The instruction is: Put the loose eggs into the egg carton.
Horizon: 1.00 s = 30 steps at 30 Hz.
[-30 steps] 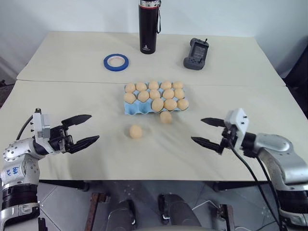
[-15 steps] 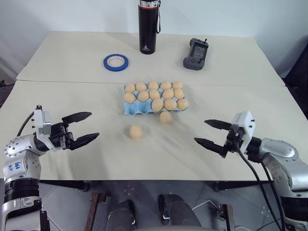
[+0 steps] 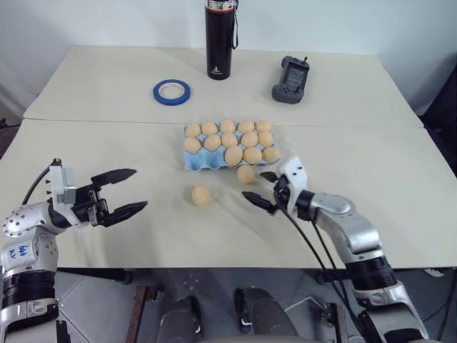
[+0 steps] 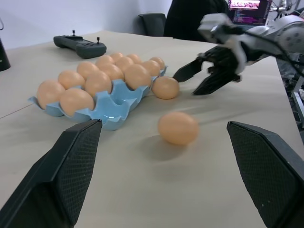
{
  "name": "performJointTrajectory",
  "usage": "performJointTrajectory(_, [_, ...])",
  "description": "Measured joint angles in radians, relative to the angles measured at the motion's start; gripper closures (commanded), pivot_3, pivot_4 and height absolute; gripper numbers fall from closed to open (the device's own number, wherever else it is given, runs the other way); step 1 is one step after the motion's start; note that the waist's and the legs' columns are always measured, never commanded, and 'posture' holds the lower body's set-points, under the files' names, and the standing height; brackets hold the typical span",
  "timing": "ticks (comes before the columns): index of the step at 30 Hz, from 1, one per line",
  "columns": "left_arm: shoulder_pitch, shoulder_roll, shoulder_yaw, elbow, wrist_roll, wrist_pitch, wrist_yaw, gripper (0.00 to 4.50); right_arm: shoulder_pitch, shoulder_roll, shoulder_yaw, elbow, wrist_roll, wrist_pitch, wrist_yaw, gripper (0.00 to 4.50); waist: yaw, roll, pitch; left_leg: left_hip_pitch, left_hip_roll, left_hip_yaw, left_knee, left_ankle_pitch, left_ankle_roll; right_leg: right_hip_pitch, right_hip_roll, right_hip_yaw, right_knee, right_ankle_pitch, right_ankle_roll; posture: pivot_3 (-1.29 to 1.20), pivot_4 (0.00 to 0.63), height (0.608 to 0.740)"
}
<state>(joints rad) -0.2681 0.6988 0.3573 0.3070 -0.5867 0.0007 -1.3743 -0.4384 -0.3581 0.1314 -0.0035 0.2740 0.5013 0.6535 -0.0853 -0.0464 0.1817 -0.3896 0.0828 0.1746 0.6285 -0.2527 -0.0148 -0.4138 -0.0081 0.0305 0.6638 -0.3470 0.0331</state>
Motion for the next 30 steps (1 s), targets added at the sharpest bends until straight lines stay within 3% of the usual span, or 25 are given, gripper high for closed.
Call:
performJointTrajectory(13, [0.05, -0.002, 0.019, -0.067, -0.016, 0.014, 0.03, 0.0, -0.083, 0.148, -0.003, 0.175, -0.05, -0.073, -0.081, 0.02, -0.004, 0.0, 0.0, 0.0, 0.0, 0.0, 0.0, 0.0, 0.0, 0.0, 0.0, 0.0, 0.001, 0.0, 0.0, 0.0, 0.15, 0.74])
performJointTrajectory(16, [0.053, -0.004, 0.019, -0.072, -0.017, 0.014, 0.035, 0.0, -0.091, 0.169, -0.01, 0.202, -0.053, -0.097, -0.091, 0.59, -0.003, 0.0, 0.0, 0.0, 0.0, 0.0, 0.0, 0.0, 0.0, 0.0, 0.0, 0.0, 0.001, 0.0, 0.0, 0.0, 0.15, 0.74])
performJointTrajectory(22, [0.067, -0.007, 0.02, -0.099, -0.02, 0.014, 0.047, 0.0, -0.067, 0.154, -0.023, 0.141, -0.049, -0.092, -0.095, 2.63, -0.002, 0.0, 0.0, 0.0, 0.0, 0.0, -0.001, 0.0, 0.0, 0.0, 0.0, 0.0, 0.0, 0.0, 0.0, 0.0, 0.15, 0.74])
performJointTrajectory(24, [0.077, -0.008, 0.025, -0.1, -0.021, 0.014, 0.052, 0.0, -0.044, 0.125, -0.026, 0.078, -0.042, -0.061, -0.089, 2.85, -0.002, 0.0, 0.0, 0.0, 0.0, 0.0, -0.001, 0.0, 0.0, 0.0, 0.0, 0.0, 0.0, 0.0, 0.0, 0.0, 0.15, 0.74])
performJointTrajectory(30, [0.086, -0.014, 0.027, -0.102, -0.022, 0.013, 0.061, 0.0, -0.001, 0.045, -0.053, -0.149, 0.039, 0.078, -0.051, 2.87, -0.003, 0.0, 0.0, 0.001, 0.0, 0.0, -0.001, 0.0, 0.0, 0.0, 0.0, 0.0, 0.001, 0.0, 0.0, 0.0, 0.15, 0.74])
